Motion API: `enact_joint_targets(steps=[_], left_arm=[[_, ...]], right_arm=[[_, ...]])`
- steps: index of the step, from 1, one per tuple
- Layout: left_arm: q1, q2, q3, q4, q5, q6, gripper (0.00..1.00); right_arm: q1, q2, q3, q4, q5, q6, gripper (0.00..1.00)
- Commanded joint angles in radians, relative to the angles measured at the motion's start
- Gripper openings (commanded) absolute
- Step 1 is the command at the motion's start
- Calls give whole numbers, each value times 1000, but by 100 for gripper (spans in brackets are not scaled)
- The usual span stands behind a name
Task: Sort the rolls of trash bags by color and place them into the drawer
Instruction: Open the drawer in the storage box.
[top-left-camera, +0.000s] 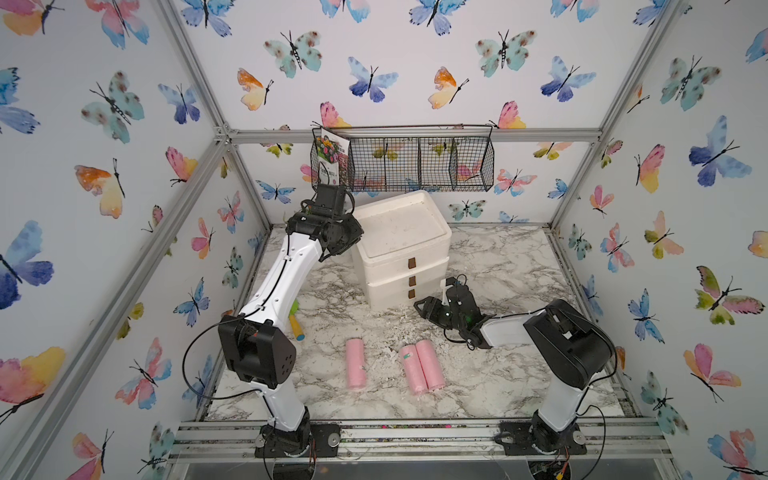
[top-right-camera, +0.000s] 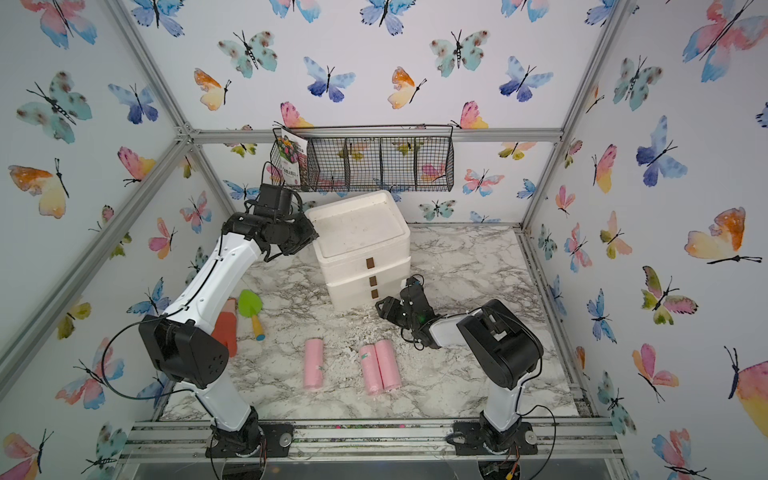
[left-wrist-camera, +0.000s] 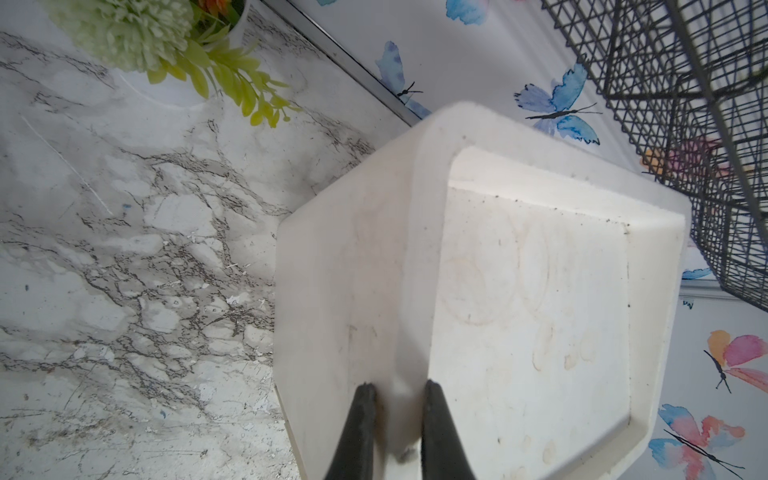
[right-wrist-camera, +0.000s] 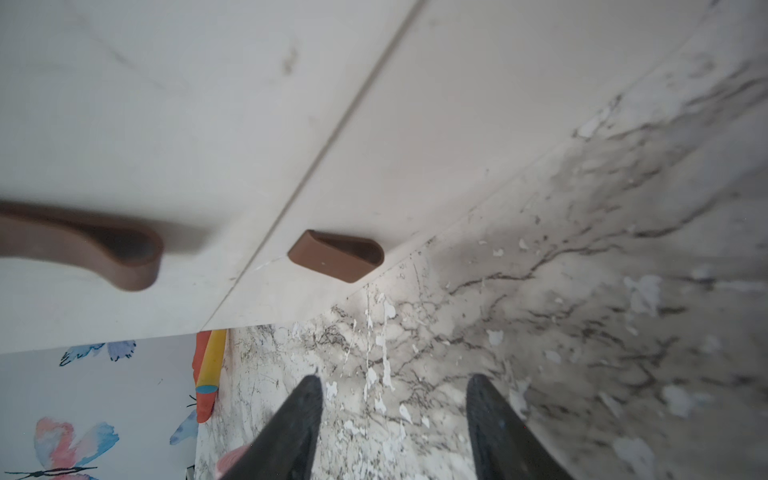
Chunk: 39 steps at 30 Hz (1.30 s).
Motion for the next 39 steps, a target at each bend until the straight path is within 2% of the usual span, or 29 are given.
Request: enact_joint_targets(steps=[1,27,39], left_arm=[[-39,58,18,119,106,-43,0],[-36,79,61,105,114,-33,0],[-38,84,83,100,113,-38,0]], right_arm=[[-4,19,33,105,-34,-31,59],[-35,156,126,146,-69,-158,56],[-68,212,114,325,-162,-175,51]])
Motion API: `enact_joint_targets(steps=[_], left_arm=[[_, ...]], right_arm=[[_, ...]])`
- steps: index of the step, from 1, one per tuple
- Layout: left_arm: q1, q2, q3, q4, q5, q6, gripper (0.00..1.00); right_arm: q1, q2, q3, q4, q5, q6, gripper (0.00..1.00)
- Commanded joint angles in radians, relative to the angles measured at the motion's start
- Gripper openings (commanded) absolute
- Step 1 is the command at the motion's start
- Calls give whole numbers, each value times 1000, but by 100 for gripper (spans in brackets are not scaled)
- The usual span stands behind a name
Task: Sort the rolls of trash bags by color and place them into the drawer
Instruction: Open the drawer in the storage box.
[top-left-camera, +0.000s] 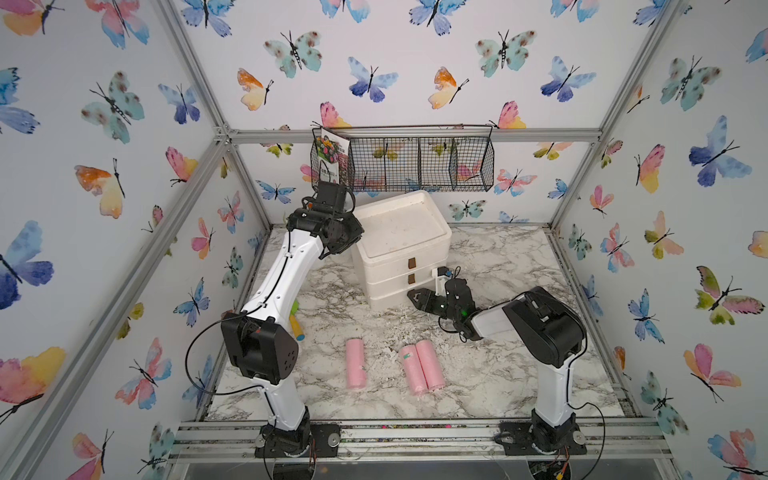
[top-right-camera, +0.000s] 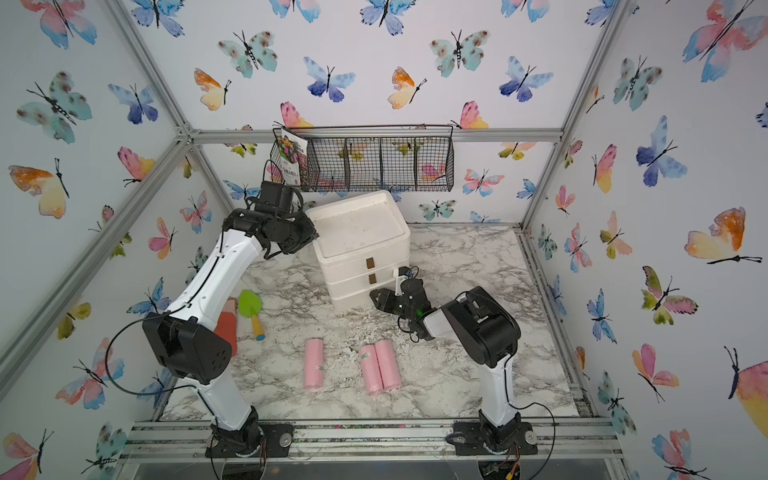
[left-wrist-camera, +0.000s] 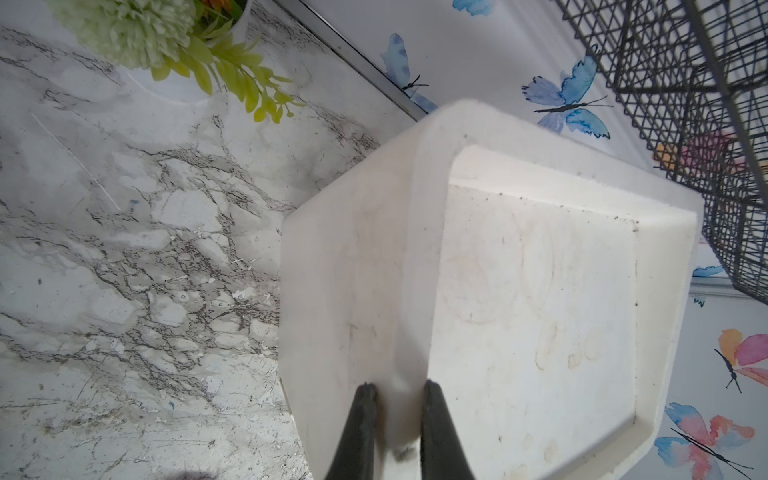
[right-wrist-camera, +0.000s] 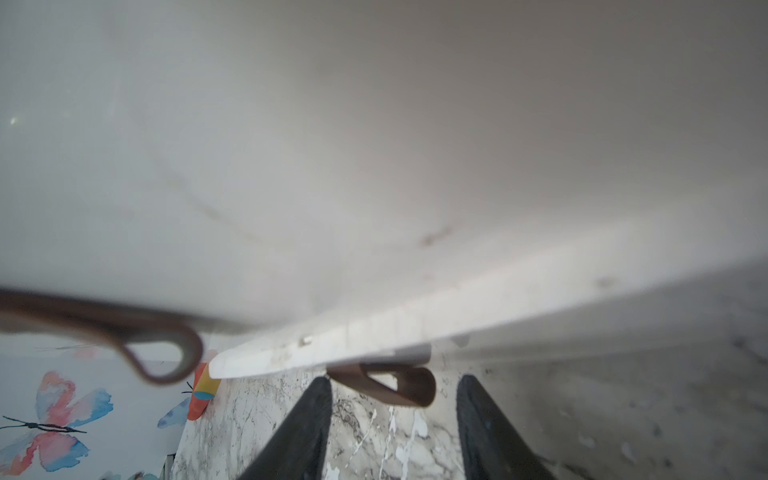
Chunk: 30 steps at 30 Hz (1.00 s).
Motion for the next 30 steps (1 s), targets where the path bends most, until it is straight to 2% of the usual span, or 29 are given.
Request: enact_joint_targets(steps=[1,14,18,30], left_arm=[[-37,54,23,158,113,-45,0],[-38,68,33,157,118,-48,0],[-38,68,37,157,118,-48,0],[-37,71,38,157,121,-51,0]], right_arm=[[-9,28,12,102,-52,-20,50],[-12,80,-5,211,-91,21,45],[-12,72,-21,199,-57,18,49],[-12,74,-23,127,11,15,48]])
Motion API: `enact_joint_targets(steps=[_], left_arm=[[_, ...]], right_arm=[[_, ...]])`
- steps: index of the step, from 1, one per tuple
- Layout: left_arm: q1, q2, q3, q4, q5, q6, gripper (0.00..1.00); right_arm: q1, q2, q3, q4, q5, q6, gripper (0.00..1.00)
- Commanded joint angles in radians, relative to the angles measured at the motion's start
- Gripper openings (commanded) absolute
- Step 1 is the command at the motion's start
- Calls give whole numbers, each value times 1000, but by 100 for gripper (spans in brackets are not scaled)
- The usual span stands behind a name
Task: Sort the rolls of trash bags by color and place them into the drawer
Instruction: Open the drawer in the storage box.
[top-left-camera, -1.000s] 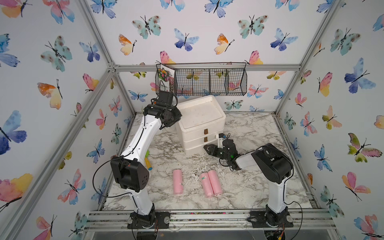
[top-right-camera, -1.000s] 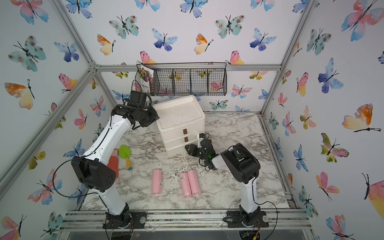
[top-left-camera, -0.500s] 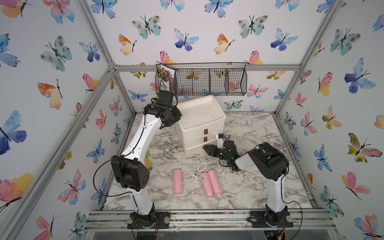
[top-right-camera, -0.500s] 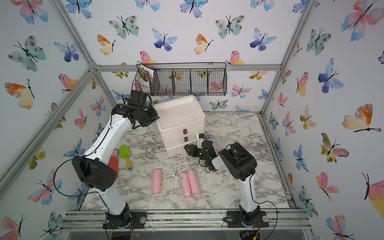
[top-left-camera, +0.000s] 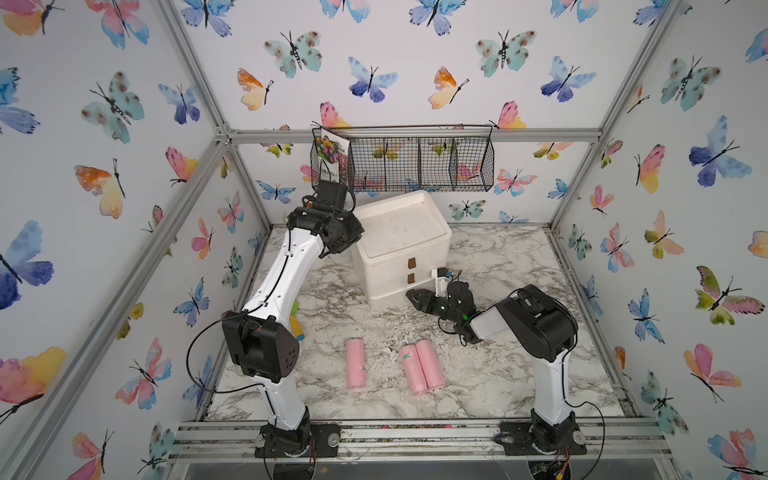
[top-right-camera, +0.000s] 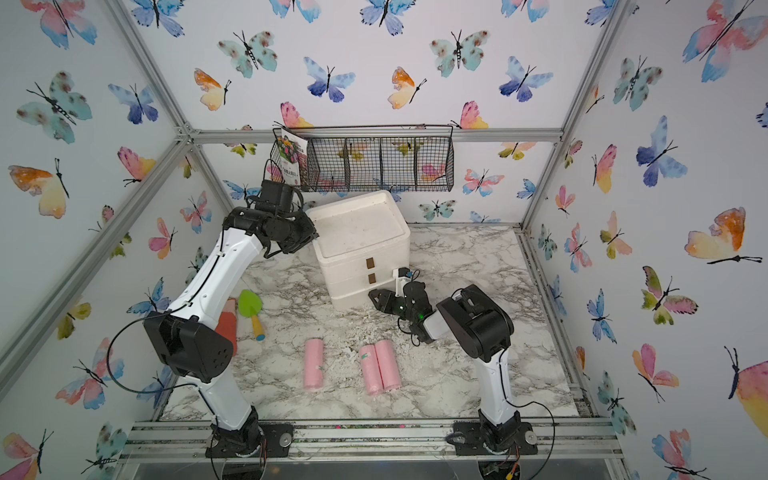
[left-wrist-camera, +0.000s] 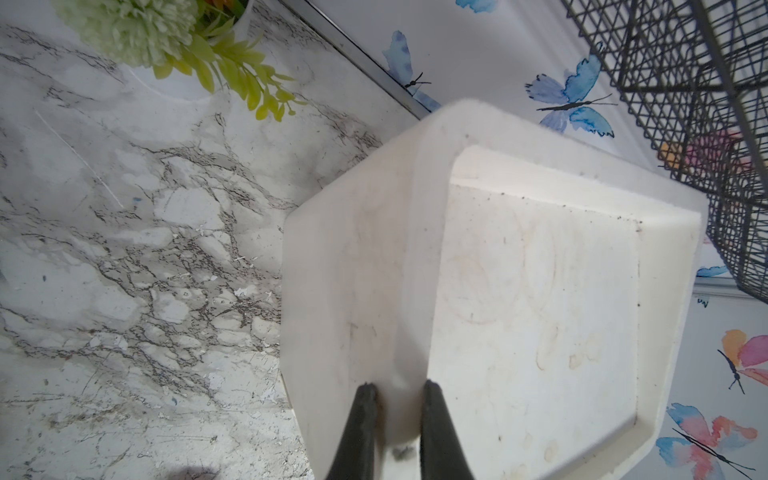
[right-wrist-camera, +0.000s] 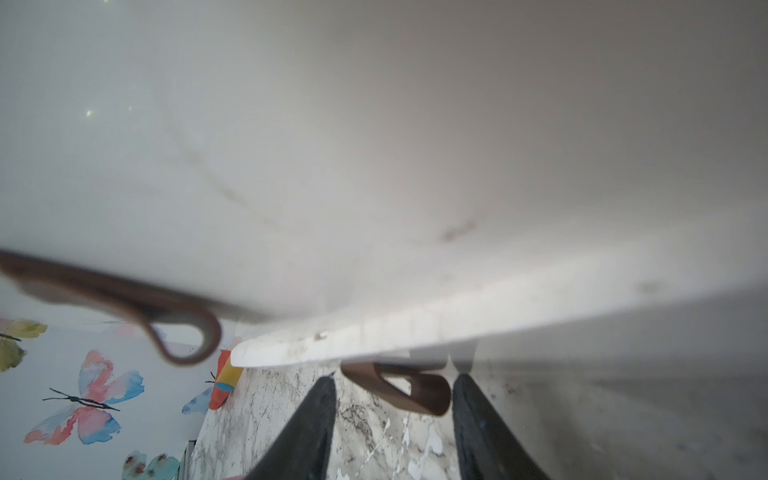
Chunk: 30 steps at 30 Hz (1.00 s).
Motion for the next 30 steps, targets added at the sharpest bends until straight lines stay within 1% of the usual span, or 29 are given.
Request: enact_joint_targets(steps=[1,8,13,15,17,18,21,30], left_arm=[[-38,59,15,179,121,-51,0],[-39,60,9,183,124,-52,0],[-39,62,10,187,127,-55,0],[-39,61,7,188,127,-55,0],[-39,60,5,189,125,-55,0],[-39,59,3,190,125,-56,0],[-39,60,1,196,125,-59,0],[-41,56,-15,224,132,-79,0]], right_arm=[[-5,15,0,-34,42,-3,47],[-5,19,-7,-9,42,14,32],[-5,11,-10,0,40,21,25],[-4,6,-18,18,37,30,19],[-4,0,-28,38,32,40,9],[-4,-3,-34,46,33,44,6],[-4,-25,-55,54,37,50,2],[-4,-116,-127,38,47,61,2]])
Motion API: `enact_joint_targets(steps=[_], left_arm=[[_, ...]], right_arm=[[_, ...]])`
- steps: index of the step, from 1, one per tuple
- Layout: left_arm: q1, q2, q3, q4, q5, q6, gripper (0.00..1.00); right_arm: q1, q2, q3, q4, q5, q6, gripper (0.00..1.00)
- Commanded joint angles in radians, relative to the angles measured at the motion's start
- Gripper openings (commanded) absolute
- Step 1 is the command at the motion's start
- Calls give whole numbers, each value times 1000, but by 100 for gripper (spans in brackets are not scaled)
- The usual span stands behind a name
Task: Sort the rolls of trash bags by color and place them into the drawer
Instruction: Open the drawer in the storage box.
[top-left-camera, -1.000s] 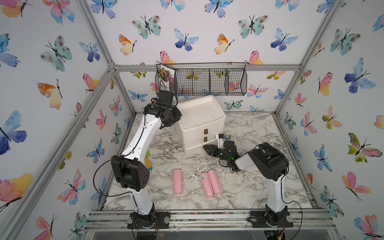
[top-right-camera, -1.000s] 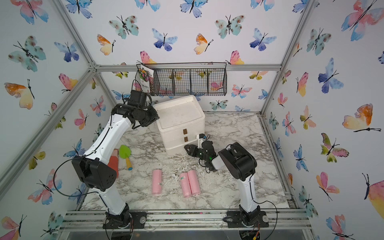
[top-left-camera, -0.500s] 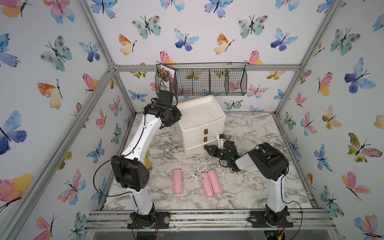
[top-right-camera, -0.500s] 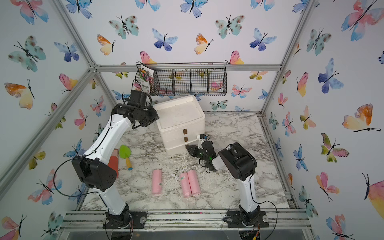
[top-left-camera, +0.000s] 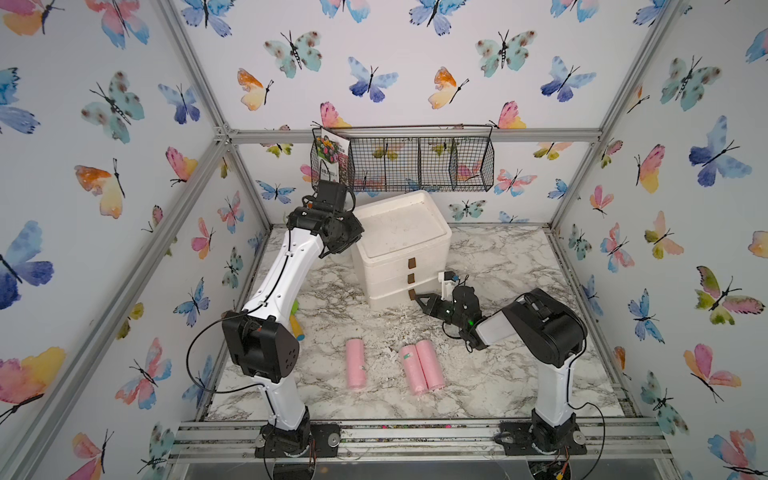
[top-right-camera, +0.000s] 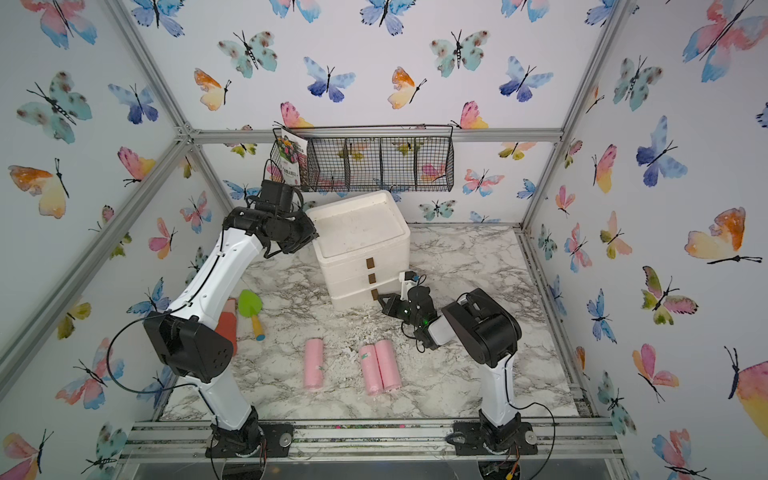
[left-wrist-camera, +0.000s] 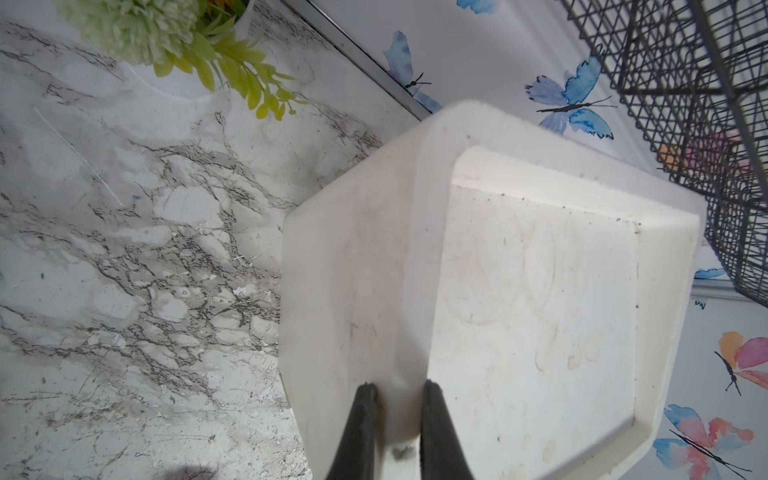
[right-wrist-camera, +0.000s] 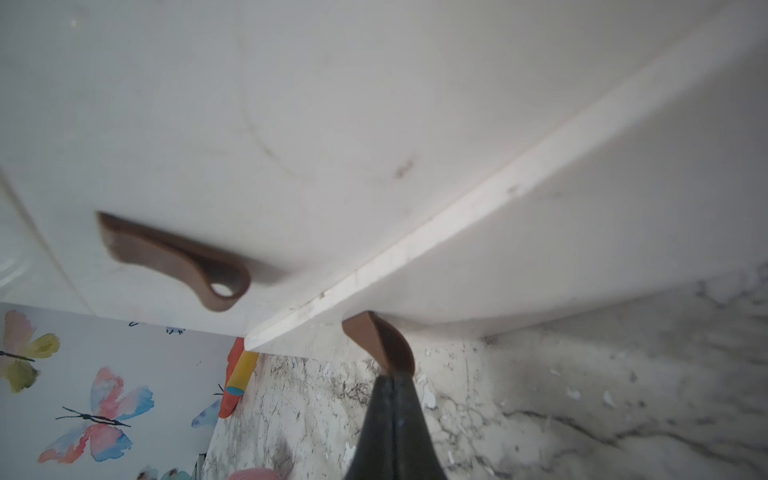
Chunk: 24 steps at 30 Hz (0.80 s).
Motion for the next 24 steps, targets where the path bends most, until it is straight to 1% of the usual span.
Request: enact_joint_targets(steps=[1,9,15,18,24], left_arm=[[-40,54,-18,225,130,-72,0],[-48,53,-22,241,120,-93,0],[-56,54,-24,251,118,-102,0],[-58,52,-29,255,116,-107,0],[-66,34,-62,278,119,-120,0]], right_arm=[[-4,-40,-30,0,20,11,2],[5,-115,-137,10,28,24,2],[26,-199,-239,10,44,31,2],[60,-262,-297,-10,83,37,2],[159,-399,-359,-130,186,31,2]])
